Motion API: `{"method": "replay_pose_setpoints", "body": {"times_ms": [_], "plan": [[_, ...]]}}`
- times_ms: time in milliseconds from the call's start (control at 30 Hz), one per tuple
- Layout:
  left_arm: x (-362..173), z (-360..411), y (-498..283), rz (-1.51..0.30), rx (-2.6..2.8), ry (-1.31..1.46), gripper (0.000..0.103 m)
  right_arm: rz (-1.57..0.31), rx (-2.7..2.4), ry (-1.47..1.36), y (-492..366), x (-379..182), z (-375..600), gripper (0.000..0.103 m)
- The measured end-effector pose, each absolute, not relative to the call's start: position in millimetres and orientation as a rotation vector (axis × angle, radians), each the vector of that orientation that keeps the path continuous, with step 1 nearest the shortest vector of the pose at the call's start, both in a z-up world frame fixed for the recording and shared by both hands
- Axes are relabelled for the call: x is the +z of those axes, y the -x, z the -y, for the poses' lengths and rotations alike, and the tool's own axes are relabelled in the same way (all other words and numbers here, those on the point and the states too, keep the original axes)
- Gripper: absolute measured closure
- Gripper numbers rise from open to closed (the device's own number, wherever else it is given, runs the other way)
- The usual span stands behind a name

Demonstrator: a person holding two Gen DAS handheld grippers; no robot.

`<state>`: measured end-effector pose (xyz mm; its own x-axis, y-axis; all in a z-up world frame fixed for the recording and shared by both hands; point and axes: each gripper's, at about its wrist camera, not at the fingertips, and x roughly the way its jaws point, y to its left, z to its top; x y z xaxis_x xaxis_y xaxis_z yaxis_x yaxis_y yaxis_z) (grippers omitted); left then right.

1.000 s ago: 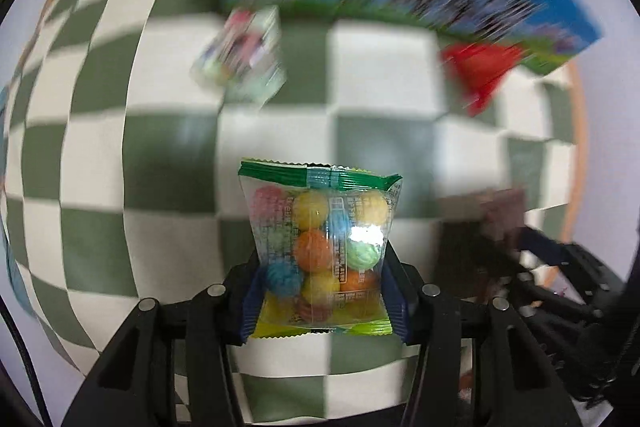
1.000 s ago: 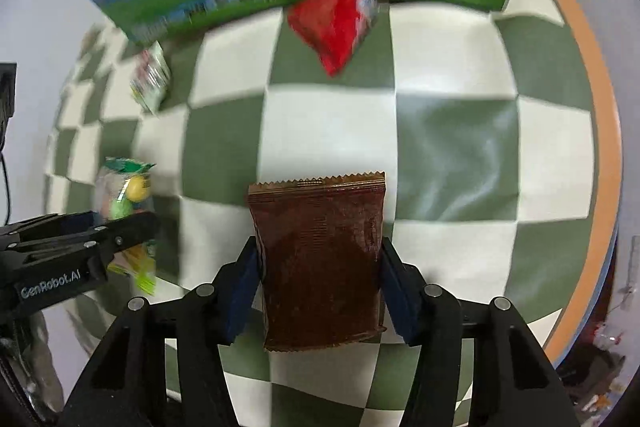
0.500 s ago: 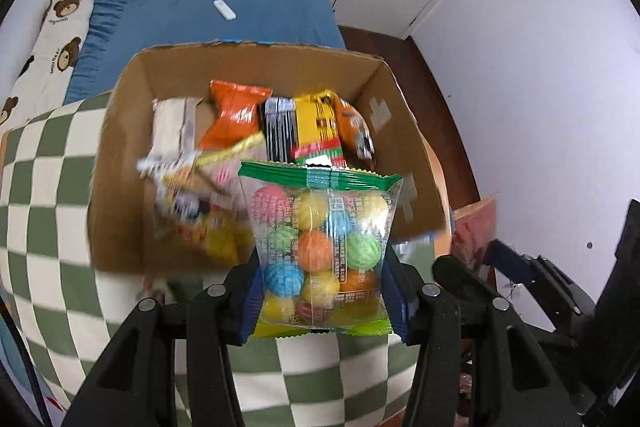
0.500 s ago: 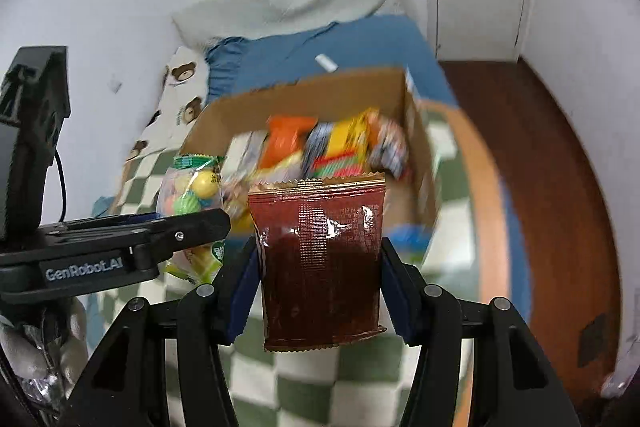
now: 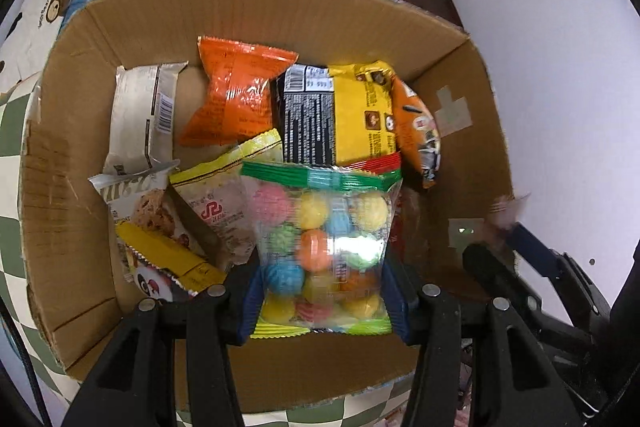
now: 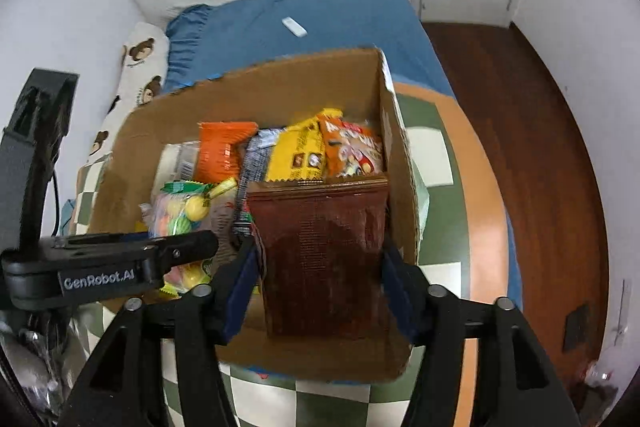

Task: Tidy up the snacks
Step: 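Carry both packets into the box and open both tools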

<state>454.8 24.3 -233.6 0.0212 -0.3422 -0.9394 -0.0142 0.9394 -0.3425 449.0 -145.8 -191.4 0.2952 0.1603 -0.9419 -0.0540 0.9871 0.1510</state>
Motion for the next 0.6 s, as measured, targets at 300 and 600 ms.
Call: {"method": "replay_pose_setpoints", "body": {"times_ms": [300, 600], "plan": [[-219, -41, -453, -1.490, -0.206, 0.250, 0.017, -1.287, 0.129, -0.089, -450, -203, 136, 0.009], [-192, -49, -441, -1.374, -0.139, 0.161, 0.017, -1.274, 0.110, -0.038, -440, -195, 125, 0.008]]}}
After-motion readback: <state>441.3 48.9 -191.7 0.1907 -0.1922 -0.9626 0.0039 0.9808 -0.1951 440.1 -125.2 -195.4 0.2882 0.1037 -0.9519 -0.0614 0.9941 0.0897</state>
